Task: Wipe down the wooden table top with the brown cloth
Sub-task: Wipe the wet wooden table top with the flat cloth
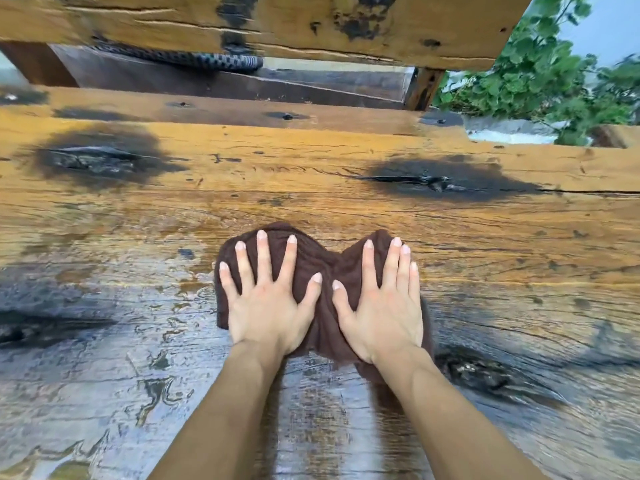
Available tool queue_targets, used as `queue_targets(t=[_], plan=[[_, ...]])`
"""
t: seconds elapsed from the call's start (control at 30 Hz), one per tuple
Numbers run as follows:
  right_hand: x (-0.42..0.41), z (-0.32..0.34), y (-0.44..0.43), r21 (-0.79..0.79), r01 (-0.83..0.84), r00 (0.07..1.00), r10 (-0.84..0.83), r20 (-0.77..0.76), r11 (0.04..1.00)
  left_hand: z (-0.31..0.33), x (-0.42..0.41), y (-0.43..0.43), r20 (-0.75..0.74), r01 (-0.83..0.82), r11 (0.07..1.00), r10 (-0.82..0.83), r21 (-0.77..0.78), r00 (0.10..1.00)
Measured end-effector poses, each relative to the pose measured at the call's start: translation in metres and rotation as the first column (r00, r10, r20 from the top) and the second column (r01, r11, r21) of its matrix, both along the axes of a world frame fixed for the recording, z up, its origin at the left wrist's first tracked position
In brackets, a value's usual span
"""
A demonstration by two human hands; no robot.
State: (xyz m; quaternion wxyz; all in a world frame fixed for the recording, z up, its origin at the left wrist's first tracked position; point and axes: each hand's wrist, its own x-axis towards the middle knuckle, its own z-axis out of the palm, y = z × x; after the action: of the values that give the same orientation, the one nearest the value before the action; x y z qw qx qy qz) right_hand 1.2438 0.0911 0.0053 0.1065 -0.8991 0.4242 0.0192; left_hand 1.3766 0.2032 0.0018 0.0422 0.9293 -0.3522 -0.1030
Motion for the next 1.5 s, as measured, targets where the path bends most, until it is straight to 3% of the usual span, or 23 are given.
queue_targets(t=[0.83,1.23,1.5], plan=[[0.199,0.005,-0.200,-0.051,0.032,0.999,-0.033,-0.021,0.998,0.004,0.208,-0.176,0.075,0.073,0.997,-0.072,-0.010,0.995],[0.184,0.003,-0.189,-0.091,-0.086,0.996,0.089,0.028,0.992,0.004,0.205,-0.166,0.093,0.110,0.994,-0.108,-0.017,0.990],[0.135,0.006,-0.139,-0.042,-0.288,0.957,0.289,0.036,0.957,0.004,0.167,-0.091,0.069,0.217,0.976,-0.216,-0.014,0.974]])
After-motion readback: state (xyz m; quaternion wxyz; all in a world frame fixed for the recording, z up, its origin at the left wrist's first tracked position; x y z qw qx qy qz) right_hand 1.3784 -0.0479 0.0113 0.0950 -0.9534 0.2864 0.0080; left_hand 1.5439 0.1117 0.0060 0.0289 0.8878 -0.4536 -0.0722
